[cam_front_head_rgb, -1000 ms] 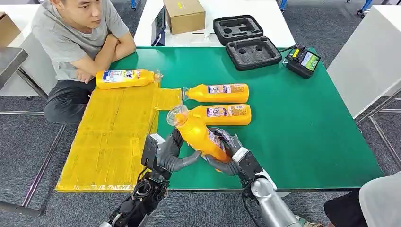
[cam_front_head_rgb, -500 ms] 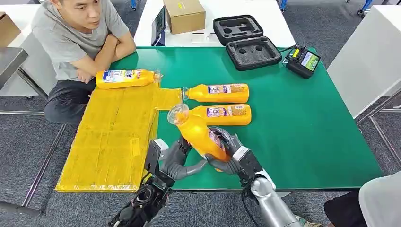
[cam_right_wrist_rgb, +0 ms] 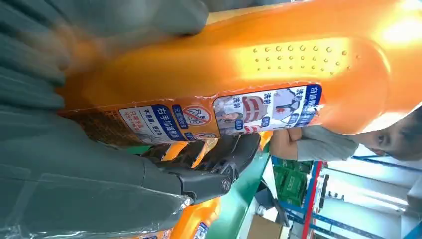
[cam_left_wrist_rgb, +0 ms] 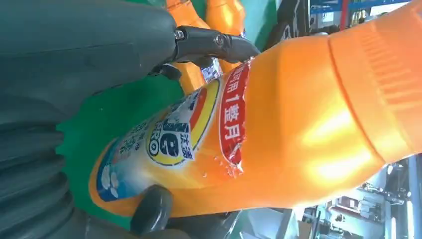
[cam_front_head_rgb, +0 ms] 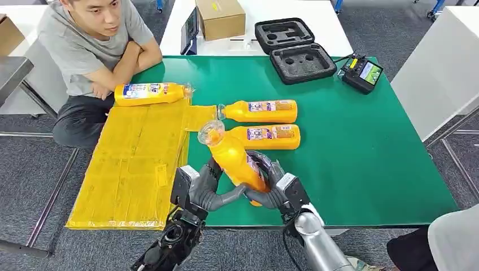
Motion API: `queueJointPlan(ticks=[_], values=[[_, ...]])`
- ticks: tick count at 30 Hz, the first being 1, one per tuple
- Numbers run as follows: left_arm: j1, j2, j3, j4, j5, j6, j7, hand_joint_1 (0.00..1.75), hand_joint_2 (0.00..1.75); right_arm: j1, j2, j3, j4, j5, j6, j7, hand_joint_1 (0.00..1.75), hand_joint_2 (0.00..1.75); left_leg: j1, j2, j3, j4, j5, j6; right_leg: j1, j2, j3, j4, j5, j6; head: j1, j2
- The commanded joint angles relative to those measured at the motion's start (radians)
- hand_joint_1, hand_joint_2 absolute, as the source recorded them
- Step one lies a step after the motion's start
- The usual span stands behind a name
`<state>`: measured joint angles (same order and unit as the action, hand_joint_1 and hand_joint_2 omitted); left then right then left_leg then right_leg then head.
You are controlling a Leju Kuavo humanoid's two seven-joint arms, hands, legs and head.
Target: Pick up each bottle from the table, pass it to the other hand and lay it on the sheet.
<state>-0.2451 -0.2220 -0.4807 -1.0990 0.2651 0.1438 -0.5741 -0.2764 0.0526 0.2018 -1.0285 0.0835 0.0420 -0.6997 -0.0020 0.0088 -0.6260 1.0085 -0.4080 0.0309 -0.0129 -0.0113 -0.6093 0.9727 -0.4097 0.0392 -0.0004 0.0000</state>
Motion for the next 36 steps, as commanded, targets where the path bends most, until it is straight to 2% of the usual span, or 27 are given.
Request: queueJointPlan(ticks=[1, 7, 13, 14, 15, 16, 17, 18, 19, 20, 22, 23, 24, 25, 29, 30, 31, 32, 33, 35, 36], values=[[-0.057, -0.018, 0.002, 0.062, 0.010, 0.040, -0.011, 0.00, 1.75, -0.024, 0.064, 0.002, 0.067, 0.004, 0.010, 0.002, 1.75, 1.75, 0.001, 0.001, 0.004, 0.000, -0.002, -0.002, 0.001, 0.002, 0.004, 0.000, -0.001, -0.002, 0.000, 0.000], [-0.053, -0.011, -0.020, 0.063, 0.046, -0.010, 0.005, 0.00, 1.75, -0.024, 0.065, 0.011, 0.086, 0.011, 0.011, 0.002, 1.75, 1.75, 0.000, 0.000, 0.002, -0.001, 0.000, -0.001, 0.000, 0.001, 0.001, -0.001, 0.000, -0.001, 0.000, 0.000], [-0.047, -0.012, -0.022, 0.038, 0.056, -0.012, 0.002, 0.00, 1.75, -0.017, 0.064, 0.010, 0.097, 0.011, 0.012, 0.002, 1.75, 1.75, 0.001, 0.000, 0.006, -0.001, -0.002, -0.002, 0.001, 0.002, 0.005, -0.001, -0.002, -0.002, 0.000, 0.000], [-0.047, -0.013, -0.023, 0.036, 0.060, -0.015, 0.003, 0.38, 1.75, -0.016, 0.065, 0.011, 0.096, 0.013, 0.011, 0.002, 1.75, 1.75, 0.001, 0.000, 0.005, 0.000, -0.002, -0.002, 0.001, 0.001, 0.004, -0.001, -0.002, -0.001, 0.000, 0.000], [-0.047, -0.012, -0.023, 0.035, 0.063, -0.018, 0.004, 1.52, 1.75, -0.015, 0.065, 0.013, 0.097, 0.014, 0.011, 0.002, 1.75, 1.75, 0.001, 0.000, 0.003, -0.001, -0.001, -0.001, 0.001, 0.001, 0.003, -0.001, -0.001, -0.001, 0.000, 0.000], [-0.047, -0.010, -0.026, 0.034, 0.064, -0.019, 0.004, 1.52, 1.75, -0.014, 0.065, 0.014, 0.098, 0.019, 0.007, 0.002, 1.75, 1.75, 0.001, 0.000, 0.005, 0.000, -0.002, -0.002, 0.001, 0.001, 0.004, -0.001, -0.002, -0.002, 0.000, 0.000], [-0.047, -0.010, -0.026, 0.034, 0.064, -0.019, 0.004, 1.71, 1.75, -0.014, 0.065, 0.014, 0.098, 0.019, 0.007, 0.002, 1.75, 1.75, 0.001, 0.000, 0.004, -0.001, -0.002, -0.002, 0.001, 0.001, 0.004, -0.001, -0.001, -0.001, 0.000, 0.000], [-0.045, -0.007, -0.028, 0.029, 0.064, -0.021, 0.001, 1.75, 1.75, -0.014, 0.064, 0.015, 0.104, 0.024, 0.002, 0.002, 1.75, 1.75, 0.001, 0.000, 0.003, 0.000, -0.001, -0.001, 0.001, 0.001, 0.003, -0.001, -0.001, -0.001, 0.000, 0.000], [-0.043, -0.005, -0.029, 0.025, 0.064, -0.022, 0.001, 1.75, 1.75, -0.015, 0.063, 0.015, 0.108, 0.030, -0.002, 0.002, 1.75, 1.75, 0.001, 0.000, 0.004, 0.000, -0.002, -0.002, 0.001, 0.001, 0.004, -0.001, -0.001, -0.002, 0.000, 0.000], [-0.041, -0.002, -0.030, 0.021, 0.064, -0.023, 0.001, 1.75, 1.75, -0.015, 0.062, 0.016, 0.111, 0.036, -0.007, 0.002, 1.64, 1.75, 0.001, 0.000, 0.004, -0.001, -0.002, -0.002, 0.001, 0.001, 0.004, -0.001, -0.001, -0.002, 0.000, 0.000], [-0.041, -0.002, -0.030, 0.021, 0.064, -0.023, 0.001, 1.75, 1.75, -0.015, 0.062, 0.016, 0.111, 0.036, -0.007, 0.002, 1.64, 1.75, 0.001, 0.000, 0.005, -0.001, -0.002, -0.002, 0.001, 0.001, 0.004, -0.001, -0.001, -0.001, 0.000, 0.000], [-0.041, -0.001, -0.031, 0.018, 0.059, -0.019, -0.004, 1.75, 1.75, -0.015, 0.061, 0.016, 0.115, 0.037, -0.009, 0.002, 1.38, 1.75, 0.001, 0.000, 0.004, 0.000, -0.002, -0.002, 0.001, 0.002, 0.004, -0.001, -0.001, -0.002, 0.000, 0.000], [-0.039, 0.001, -0.033, 0.013, 0.054, -0.018, -0.008, 1.75, 1.75, -0.016, 0.062, 0.012, 0.118, 0.037, -0.014, 0.002, 0.42, 1.75, 0.001, 0.000, 0.006, -0.001, -0.002, -0.002, 0.001, 0.002, 0.006, -0.001, -0.002, -0.002, 0.000, 0.000], [-0.037, 0.001, -0.033, 0.010, 0.054, -0.019, -0.009, 1.75, 1.75, -0.016, 0.060, 0.015, 0.120, 0.045, -0.024, 0.002, 0.28, 1.75, 0.001, 0.000, 0.006, -0.001, -0.002, -0.002, 0.001, 0.002, 0.006, -0.001, -0.002, -0.002, 0.000, 0.000], [-0.037, 0.001, -0.033, 0.010, 0.054, -0.019, -0.009, 1.75, 1.75, -0.016, 0.060, 0.015, 0.120, 0.045, -0.024, 0.002, 0.31, 1.75, 0.001, 0.000, 0.002, -0.001, -0.001, -0.001, 0.000, 0.001, 0.002, -0.001, -0.001, -0.001, 0.000, 0.000], [-0.035, 0.001, -0.035, 0.007, 0.053, -0.020, -0.009, 1.75, 1.75, -0.018, 0.061, 0.011, 0.127, 0.042, -0.023, 0.002, 0.40, 1.75, 0.001, 0.000, 0.004, 0.000, -0.002, -0.002, 0.001, 0.001, 0.004, -0.001, -0.002, -0.001, 0.000, 0.000], [-0.035, 0.000, -0.035, 0.006, 0.052, -0.020, -0.009, 1.75, 1.75, -0.018, 0.061, 0.012, 0.127, 0.045, -0.030, 0.002, 0.38, 1.75, 0.001, 0.000, 0.007, 0.000, -0.003, -0.002, 0.001, 0.002, 0.006, -0.001, -0.002, -0.002, 0.000, 0.000], [-0.035, -0.002, -0.036, 0.007, 0.050, -0.021, -0.008, 1.75, 1.75, -0.020, 0.062, 0.013, 0.127, 0.050, -0.039, 0.002, 0.24, 1.75, 0.001, 0.000, 0.005, 0.000, -0.002, -0.002, 0.001, 0.002, 0.004, -0.001, -0.002, -0.001, 0.000, 0.000], [-0.036, -0.003, -0.036, 0.008, 0.050, -0.021, -0.007, 1.75, 1.75, -0.021, 0.063, 0.016, 0.125, 0.052, -0.039, 0.002, 0.23, 1.75, 0.001, 0.000, 0.004, 0.000, -0.002, -0.002, 0.001, 0.001, 0.004, -0.001, -0.001, -0.001, 0.000, 0.000], [-0.040, -0.007, -0.036, 0.016, 0.052, -0.021, 0.001, 1.75, 1.75, -0.017, 0.066, 0.023, 0.117, 0.057, -0.044, 0.002, 0.00, 1.75, 0.001, 0.000, 0.006, 0.000, -0.003, -0.002, 0.001, 0.002, 0.006, -0.001, -0.002, -0.002, 0.000, 0.000], [-0.039, -0.009, -0.031, 0.020, 0.058, -0.021, 0.009, 1.75, 1.75, -0.011, 0.069, 0.027, 0.112, 0.061, -0.047, 0.002, 0.00, 1.75, 0.001, 0.000, 0.003, 0.000, -0.001, -0.002, 0.001, 0.001, 0.003, 0.000, -0.001, -0.001, 0.000, 0.000]])
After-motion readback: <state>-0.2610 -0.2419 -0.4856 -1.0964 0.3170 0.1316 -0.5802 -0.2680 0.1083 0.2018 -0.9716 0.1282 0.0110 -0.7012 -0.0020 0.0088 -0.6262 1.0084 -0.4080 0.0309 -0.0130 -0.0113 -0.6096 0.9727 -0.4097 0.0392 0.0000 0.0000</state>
